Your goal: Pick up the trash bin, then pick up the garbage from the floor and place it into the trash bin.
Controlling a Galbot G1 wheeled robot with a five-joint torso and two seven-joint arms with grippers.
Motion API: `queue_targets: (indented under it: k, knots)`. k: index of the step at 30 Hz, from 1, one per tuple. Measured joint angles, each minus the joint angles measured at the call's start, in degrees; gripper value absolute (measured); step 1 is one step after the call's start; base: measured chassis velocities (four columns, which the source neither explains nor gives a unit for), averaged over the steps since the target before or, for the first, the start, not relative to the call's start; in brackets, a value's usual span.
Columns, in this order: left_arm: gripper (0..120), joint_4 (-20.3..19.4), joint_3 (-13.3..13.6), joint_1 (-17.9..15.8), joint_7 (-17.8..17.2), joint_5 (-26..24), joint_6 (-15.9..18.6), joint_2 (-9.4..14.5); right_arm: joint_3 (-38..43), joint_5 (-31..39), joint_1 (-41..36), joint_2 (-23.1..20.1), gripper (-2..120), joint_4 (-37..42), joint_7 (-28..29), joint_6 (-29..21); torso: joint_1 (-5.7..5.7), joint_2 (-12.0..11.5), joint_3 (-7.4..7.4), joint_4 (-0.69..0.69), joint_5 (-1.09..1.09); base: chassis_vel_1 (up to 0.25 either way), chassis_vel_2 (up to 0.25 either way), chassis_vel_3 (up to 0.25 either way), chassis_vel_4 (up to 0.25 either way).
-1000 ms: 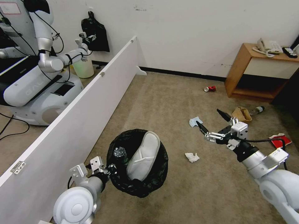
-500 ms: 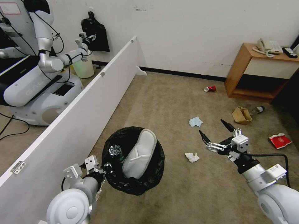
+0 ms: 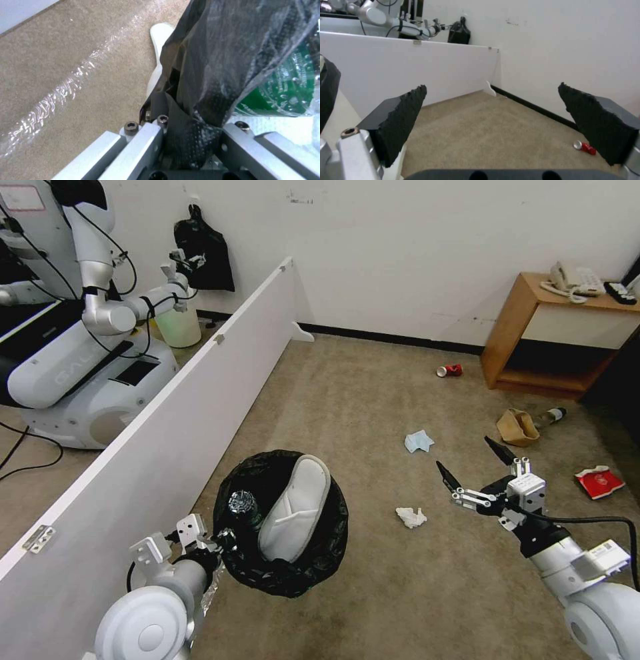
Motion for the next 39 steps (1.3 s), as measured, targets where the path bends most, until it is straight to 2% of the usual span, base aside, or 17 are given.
queue_targets:
  k: [16, 39]
  knots:
    - [1, 0.1, 0.1, 0.6, 1.2, 2.0, -0.5, -0.7, -0.8, 0.5, 0.8, 0.2, 100, -0.1, -0.9, -1.8, 0.00, 0.0, 0.00, 0.00, 0.00, 0.000, 0.000, 0.000, 0.000]
    - [1, 0.7, 0.1, 0.4, 1.3, 2.1, -0.6, -0.3, -0.8, 0.9, 1.1, 0.7, 100, -0.5, -1.3, -1.7, 0.00, 0.0, 0.00, 0.00, 0.00, -0.002, 0.002, 0.002, -0.003]
